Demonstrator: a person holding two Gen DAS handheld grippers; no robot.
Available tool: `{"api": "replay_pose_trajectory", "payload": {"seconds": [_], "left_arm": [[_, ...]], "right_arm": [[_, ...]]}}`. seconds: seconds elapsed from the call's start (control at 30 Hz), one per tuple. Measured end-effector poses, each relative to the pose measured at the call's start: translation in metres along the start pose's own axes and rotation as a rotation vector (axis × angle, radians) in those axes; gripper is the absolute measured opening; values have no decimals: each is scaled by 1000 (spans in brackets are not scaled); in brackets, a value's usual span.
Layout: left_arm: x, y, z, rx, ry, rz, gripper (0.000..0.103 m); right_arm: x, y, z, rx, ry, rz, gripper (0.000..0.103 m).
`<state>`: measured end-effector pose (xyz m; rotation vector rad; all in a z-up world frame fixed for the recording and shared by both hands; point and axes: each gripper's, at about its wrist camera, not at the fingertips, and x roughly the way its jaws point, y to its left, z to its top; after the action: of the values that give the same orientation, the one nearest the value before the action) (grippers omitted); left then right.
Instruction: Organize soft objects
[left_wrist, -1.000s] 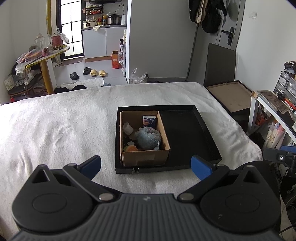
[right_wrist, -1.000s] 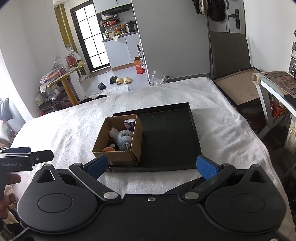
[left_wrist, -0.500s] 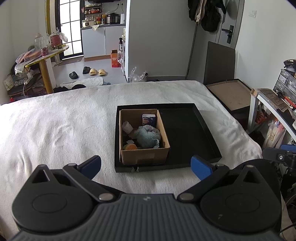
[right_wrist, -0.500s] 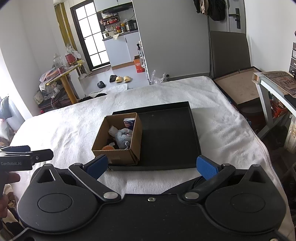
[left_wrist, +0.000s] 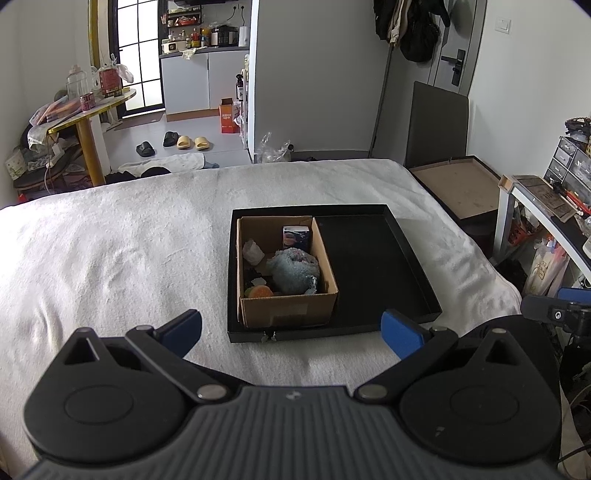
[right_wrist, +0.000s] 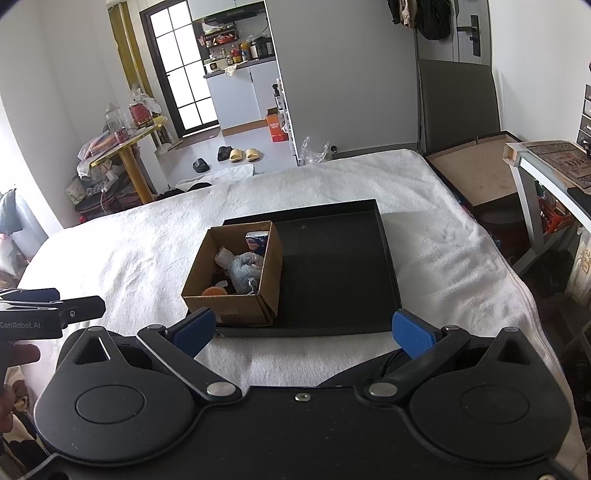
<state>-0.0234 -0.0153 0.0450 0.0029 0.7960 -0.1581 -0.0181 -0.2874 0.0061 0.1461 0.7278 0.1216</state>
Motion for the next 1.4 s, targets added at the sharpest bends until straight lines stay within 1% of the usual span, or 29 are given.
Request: {"api": "replay_pose_trajectory", "payload": {"seconds": [0.43,1.4], "left_arm": [[1,1,-1,0,5,3,102],[3,1,-2,-1,13,-4,102]], "right_arm": [[-1,-2,-2,6,-9,-1,103],[-2,-1,2,2,3,-6,103]]}}
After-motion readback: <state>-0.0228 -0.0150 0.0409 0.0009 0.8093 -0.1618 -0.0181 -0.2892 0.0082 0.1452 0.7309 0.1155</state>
